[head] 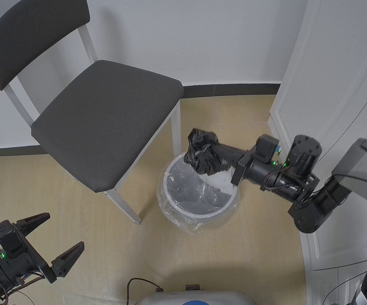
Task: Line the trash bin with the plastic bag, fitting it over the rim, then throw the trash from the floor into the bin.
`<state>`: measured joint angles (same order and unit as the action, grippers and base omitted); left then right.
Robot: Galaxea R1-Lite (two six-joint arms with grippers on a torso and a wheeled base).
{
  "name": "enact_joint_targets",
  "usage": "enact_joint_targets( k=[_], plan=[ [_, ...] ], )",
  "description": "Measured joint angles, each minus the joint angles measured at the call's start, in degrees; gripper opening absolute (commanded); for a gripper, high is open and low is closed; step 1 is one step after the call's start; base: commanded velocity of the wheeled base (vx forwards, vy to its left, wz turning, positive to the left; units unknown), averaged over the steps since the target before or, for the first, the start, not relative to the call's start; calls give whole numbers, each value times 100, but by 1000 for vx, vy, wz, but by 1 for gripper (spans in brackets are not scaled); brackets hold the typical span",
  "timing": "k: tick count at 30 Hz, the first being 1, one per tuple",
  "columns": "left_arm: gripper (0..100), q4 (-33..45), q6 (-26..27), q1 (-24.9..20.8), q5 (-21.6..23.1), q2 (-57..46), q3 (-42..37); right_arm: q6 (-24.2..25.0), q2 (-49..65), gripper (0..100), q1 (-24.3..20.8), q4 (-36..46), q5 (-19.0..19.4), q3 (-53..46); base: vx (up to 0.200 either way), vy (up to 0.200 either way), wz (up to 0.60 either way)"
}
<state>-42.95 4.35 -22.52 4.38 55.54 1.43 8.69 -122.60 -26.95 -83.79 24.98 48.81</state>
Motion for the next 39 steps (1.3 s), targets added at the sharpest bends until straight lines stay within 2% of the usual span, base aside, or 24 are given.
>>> enact_joint_targets(
  k=[5, 11, 26, 34, 39],
  plan=[
    [100, 0, 2, 11, 2, -2, 11, 294, -791, 0, -28, -407, -54, 151, 0, 0, 0],
    [100, 0, -6, 17, 0, -2, 17, 534, -1477, 0, 0, -482, -76, 667, 0, 0, 0],
    [100, 4, -20, 11, 2, 40, -6, 571, -2553, 0, 494, 4, 83, 1847, 0, 0, 0],
    [100, 22, -12, 0, 2, 44, -13, 567, -2875, 0, 532, -22, 162, 2046, 0, 0, 0],
    [100, 39, -12, -5, 2, 49, -17, 564, -2850, 0, 507, 313, 219, 2354, 0, 0, 0]
  ],
)
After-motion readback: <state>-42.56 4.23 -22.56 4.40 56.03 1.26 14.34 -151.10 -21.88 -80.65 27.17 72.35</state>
